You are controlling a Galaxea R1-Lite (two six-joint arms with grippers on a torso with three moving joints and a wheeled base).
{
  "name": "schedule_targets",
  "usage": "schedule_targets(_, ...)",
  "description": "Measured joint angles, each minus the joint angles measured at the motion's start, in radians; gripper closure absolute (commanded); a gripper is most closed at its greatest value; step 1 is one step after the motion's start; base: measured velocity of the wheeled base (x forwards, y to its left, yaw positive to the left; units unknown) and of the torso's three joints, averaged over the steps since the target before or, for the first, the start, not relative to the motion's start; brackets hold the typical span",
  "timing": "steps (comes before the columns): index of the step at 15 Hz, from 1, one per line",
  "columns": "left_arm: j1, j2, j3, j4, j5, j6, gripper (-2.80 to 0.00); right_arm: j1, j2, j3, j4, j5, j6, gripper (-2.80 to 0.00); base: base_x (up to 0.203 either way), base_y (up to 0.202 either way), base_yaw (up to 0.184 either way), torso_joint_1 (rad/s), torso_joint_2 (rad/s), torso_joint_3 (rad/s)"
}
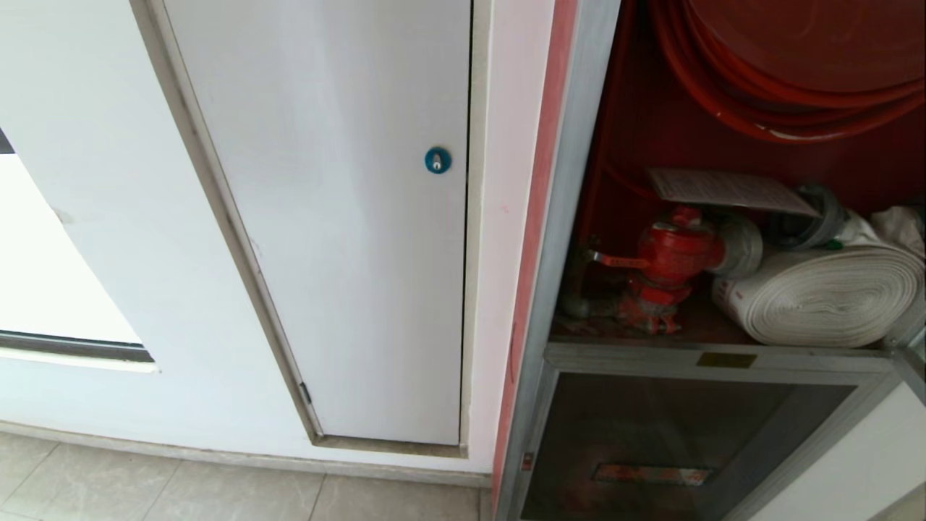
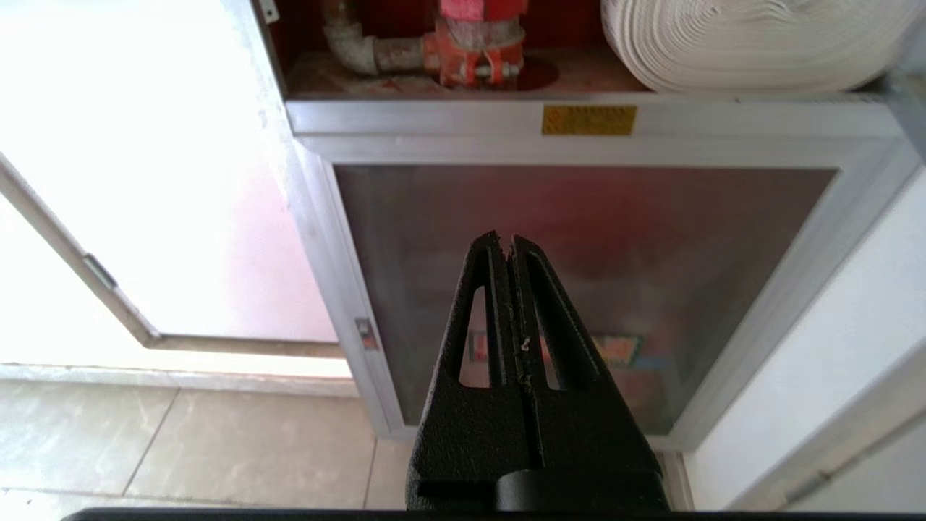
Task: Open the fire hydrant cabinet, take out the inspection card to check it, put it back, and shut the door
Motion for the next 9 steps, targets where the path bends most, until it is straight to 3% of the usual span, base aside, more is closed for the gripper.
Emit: schedule_targets(9, 0.0, 0.0, 0.0, 0.001, 0.0, 0.0, 0.0, 0.0, 0.0, 0.0, -0.001, 0.0, 0.001, 0.0, -0.197, 0.0, 0.002, 0.0, 0.0, 0.003)
